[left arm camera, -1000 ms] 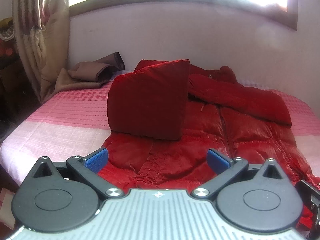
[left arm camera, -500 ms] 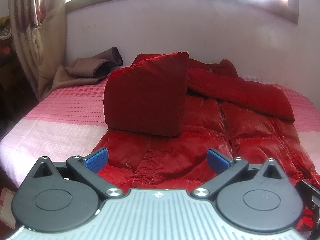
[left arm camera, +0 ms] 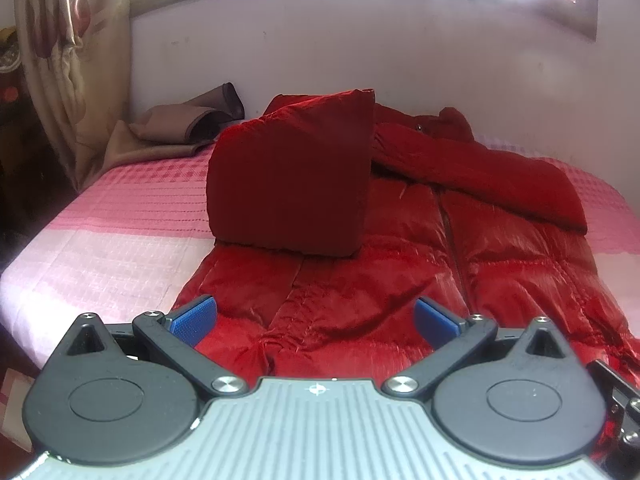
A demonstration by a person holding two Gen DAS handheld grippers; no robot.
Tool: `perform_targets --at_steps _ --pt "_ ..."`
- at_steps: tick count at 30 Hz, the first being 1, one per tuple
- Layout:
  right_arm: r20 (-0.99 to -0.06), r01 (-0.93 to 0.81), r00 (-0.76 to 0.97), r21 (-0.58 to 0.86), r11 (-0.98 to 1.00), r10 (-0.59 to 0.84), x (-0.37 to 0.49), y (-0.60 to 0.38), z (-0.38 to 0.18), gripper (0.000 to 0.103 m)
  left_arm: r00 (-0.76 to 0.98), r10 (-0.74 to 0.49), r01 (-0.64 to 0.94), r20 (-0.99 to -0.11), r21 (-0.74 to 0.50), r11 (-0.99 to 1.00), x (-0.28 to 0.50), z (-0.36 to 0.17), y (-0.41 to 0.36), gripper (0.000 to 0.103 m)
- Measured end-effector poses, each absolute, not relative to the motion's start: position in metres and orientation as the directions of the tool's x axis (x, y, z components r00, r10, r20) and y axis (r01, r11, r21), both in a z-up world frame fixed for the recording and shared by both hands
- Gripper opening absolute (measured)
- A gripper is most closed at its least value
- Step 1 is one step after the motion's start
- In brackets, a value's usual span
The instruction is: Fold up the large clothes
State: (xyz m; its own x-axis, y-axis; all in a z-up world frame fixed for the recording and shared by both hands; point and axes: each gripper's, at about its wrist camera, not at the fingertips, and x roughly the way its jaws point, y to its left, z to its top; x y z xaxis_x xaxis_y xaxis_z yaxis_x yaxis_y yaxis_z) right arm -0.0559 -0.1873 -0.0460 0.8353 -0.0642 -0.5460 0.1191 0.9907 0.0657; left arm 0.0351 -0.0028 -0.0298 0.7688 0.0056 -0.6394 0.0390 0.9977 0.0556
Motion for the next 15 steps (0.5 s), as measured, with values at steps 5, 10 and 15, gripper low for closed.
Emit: perform_targets --at_steps 5,10,15 --pt "-0.570 0.133 0.818 0.061 0.989 -0.075 -0.064 -0.188 -0.051 0.103 0.776 0.009 0.042 -0.631 0.066 0.997 0.024 -0.030 -0.004 0.103" --pt "-0.585 0.139 0.808 0.065 0.988 -0.075 -0.073 -0.189 -0.054 0.103 0.791 0.030 0.033 -0.611 0.091 0.995 0.013 -0.033 -0.003 0.103" --pt "-0.596 0.137 0.800 0.066 0.988 -0.071 -0.080 -0.188 -0.058 0.103 0.785 0.036 0.035 -0.618 0.103 0.994 0.006 -0.039 -0.001 0.103"
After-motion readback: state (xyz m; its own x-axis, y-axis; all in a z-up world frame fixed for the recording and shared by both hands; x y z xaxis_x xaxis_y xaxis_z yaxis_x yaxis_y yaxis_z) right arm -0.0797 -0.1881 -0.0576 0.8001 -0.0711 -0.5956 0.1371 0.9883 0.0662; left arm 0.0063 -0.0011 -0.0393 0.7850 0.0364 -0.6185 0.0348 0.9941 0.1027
